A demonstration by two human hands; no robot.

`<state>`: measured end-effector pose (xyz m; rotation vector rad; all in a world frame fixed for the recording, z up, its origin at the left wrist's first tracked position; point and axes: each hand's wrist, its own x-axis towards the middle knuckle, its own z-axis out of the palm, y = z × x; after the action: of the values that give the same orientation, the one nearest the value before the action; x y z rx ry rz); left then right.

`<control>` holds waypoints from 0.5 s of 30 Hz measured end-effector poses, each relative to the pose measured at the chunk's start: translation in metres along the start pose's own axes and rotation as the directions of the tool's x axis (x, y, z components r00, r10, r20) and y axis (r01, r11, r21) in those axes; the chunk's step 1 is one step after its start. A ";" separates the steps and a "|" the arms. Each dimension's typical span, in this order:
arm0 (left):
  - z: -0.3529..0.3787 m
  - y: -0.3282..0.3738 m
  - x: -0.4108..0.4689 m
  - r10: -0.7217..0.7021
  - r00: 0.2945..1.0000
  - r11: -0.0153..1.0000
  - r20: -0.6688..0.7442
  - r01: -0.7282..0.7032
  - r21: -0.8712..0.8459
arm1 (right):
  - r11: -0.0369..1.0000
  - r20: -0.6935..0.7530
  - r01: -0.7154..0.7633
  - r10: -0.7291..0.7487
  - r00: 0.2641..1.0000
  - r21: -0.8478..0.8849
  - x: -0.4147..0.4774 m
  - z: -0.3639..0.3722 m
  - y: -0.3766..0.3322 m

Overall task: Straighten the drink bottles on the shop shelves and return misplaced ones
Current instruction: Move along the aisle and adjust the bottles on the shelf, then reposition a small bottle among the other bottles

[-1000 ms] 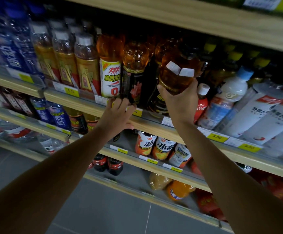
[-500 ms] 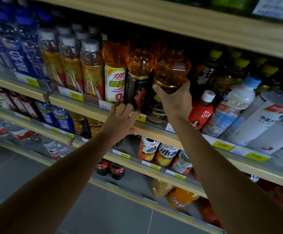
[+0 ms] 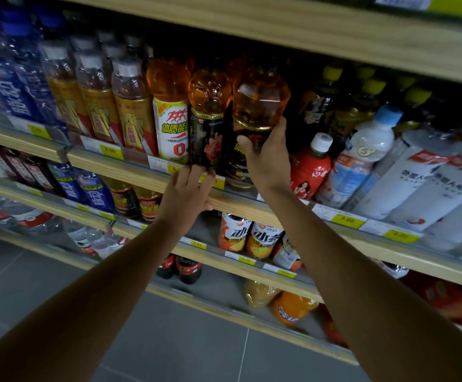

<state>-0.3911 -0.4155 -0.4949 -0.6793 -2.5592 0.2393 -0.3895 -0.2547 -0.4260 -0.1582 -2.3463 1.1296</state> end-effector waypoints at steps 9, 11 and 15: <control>-0.015 0.075 -0.017 -0.225 0.974 0.863 0.011 0.204 -0.463 | 0.752 0.183 0.341 -0.289 0.940 -0.564 -0.089 -0.058 0.057; -0.020 0.095 -0.014 -0.185 0.982 0.786 -0.043 0.121 -0.607 | 0.701 0.148 0.302 -0.273 0.951 -0.646 -0.108 -0.078 0.085; -0.033 0.126 0.016 -0.174 0.981 0.689 -0.092 0.055 -0.723 | 0.660 0.050 0.154 -0.173 0.984 -0.736 -0.123 -0.117 0.129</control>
<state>-0.3337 -0.2969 -0.4950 -0.7515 -2.4808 -0.8883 -0.2405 -0.1302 -0.5137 -0.2339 -2.5958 0.0187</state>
